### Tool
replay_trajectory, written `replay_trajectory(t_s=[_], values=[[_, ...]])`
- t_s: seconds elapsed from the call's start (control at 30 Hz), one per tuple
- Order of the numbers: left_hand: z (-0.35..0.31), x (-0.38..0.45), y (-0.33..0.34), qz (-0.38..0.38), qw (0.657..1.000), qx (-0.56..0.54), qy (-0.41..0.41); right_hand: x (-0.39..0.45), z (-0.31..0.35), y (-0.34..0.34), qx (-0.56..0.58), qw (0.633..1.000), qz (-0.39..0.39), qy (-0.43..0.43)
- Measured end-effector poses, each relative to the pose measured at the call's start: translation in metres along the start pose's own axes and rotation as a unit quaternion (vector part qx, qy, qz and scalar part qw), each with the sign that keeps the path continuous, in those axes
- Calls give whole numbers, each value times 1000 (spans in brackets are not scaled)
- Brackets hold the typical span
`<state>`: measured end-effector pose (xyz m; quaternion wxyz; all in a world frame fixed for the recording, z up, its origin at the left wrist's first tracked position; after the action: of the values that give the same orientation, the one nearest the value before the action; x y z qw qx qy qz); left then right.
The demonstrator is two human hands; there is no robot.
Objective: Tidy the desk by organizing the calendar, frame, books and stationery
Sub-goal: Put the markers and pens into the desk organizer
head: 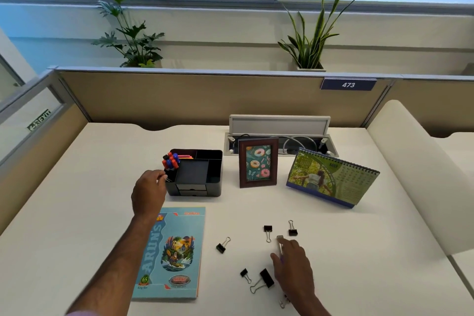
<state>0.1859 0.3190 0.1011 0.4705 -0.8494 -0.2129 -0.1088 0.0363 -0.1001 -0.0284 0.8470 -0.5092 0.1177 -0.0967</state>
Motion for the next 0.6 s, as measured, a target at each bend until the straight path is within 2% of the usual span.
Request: replay_trajectory(t_s=[0.17, 0.33, 0.53, 0.6], values=[[6, -2, 20, 42, 998, 54, -9, 3, -12, 2, -26, 1000, -7, 10], [14, -2, 30, 67, 995, 63, -33, 11, -11, 4, -73, 997, 1, 2], [-4, -22, 11, 19, 998, 15, -63, 22, -15, 10, -103, 994, 25, 18], [-15, -39, 8, 5, 998, -10, -66, 24, -12, 4, -70, 996, 36, 35]])
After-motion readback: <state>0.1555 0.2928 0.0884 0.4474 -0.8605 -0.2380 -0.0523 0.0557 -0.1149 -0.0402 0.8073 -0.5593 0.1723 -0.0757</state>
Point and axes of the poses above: each hand's wrist, its own x-axis towards the middle knuckle, its own y-axis out of the palm, z = x × y, the point moved 10 cm from there along x, towards the middle knuckle, and after that the axes turned 6 degrees about y, right-handed, at the moved point
